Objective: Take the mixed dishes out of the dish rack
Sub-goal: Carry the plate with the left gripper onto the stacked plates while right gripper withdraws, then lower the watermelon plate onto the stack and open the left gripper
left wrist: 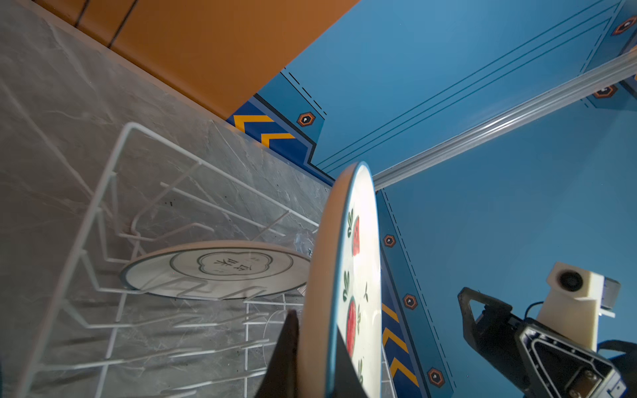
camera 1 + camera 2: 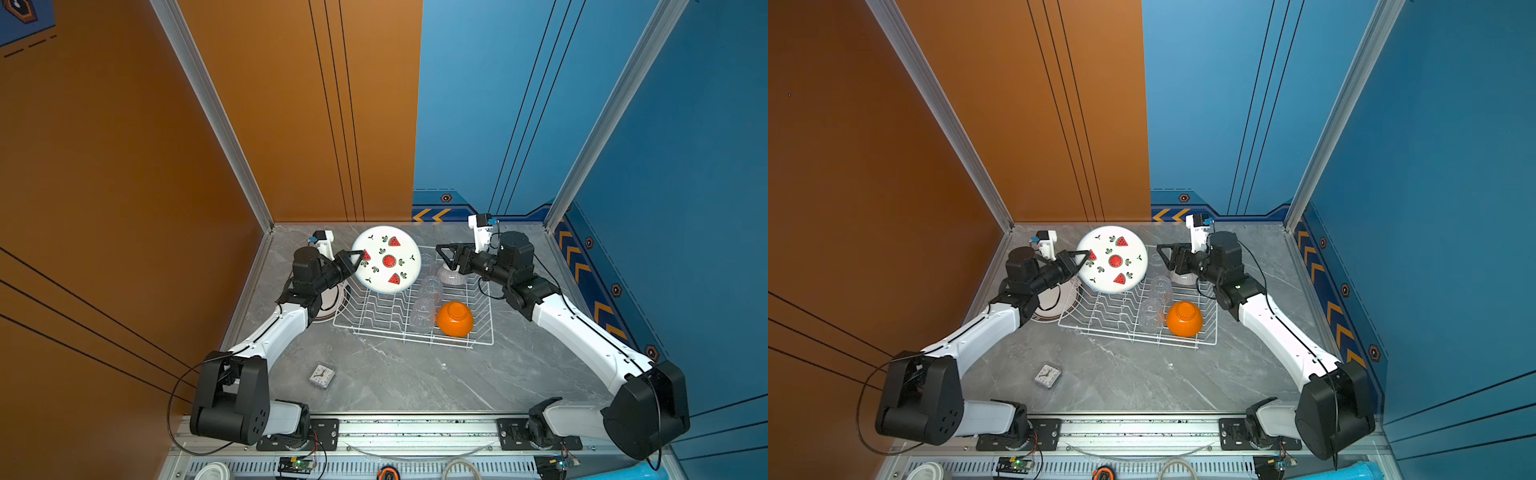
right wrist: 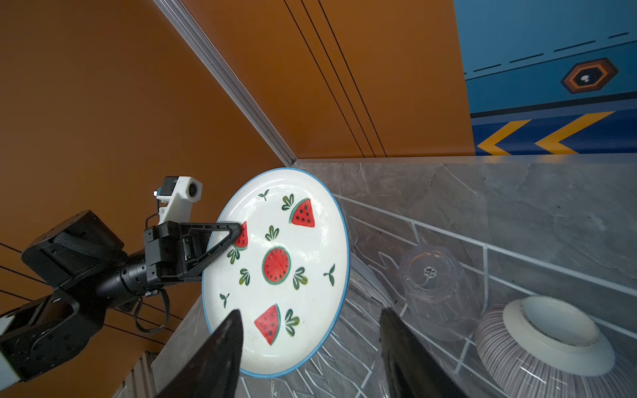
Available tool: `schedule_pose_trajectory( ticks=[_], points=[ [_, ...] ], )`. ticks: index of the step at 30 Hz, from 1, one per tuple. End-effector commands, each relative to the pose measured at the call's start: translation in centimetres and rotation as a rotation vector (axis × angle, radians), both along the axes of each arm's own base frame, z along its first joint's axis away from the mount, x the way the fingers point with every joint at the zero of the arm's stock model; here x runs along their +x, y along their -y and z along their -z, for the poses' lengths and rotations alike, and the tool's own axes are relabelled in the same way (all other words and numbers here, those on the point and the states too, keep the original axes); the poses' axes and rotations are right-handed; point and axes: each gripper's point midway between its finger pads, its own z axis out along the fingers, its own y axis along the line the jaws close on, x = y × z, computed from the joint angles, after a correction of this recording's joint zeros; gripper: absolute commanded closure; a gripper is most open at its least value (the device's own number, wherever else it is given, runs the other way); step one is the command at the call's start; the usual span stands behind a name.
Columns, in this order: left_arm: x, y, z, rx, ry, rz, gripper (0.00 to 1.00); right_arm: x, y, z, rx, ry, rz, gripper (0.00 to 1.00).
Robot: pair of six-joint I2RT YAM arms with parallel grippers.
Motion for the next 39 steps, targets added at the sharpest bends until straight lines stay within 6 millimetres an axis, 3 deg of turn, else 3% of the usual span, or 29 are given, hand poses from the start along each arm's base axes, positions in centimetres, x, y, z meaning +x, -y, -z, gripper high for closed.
schedule_pose_trajectory(
  ticks=[1, 8, 20, 26, 34, 39],
  points=[
    [-0.6, -2.5, -5.4, -0.055, 0.154, -0.083, 1.0, -1.0, 0.3, -0.5, 0.013, 0.016, -0.008, 0.36],
    [-1.1, -10.3, -4.3, -0.113, 0.113, -0.332, 1.0, -2.3, 1.5, 0.0, -0.005, 0.019, 0.026, 0.35],
    [-5.4, -18.7, -1.2, -0.031, -0.002, -0.682, 1.0, -4.2, 3.1, 0.6, -0.053, 0.038, 0.056, 0.32],
    [-8.1, -21.0, -0.8, 0.096, -0.034, -0.817, 1.0, -4.7, 3.7, 0.7, -0.07, 0.04, 0.071, 0.31],
    [-9.0, -21.8, 4.0, 0.171, -0.184, -0.837, 1.0, -4.9, 4.1, 1.1, -0.085, 0.035, 0.078, 0.31],
    [-9.4, -22.8, 5.7, 0.212, -0.243, -0.857, 1.0, -4.9, 4.6, 1.3, -0.09, 0.027, 0.088, 0.31]
  ],
)
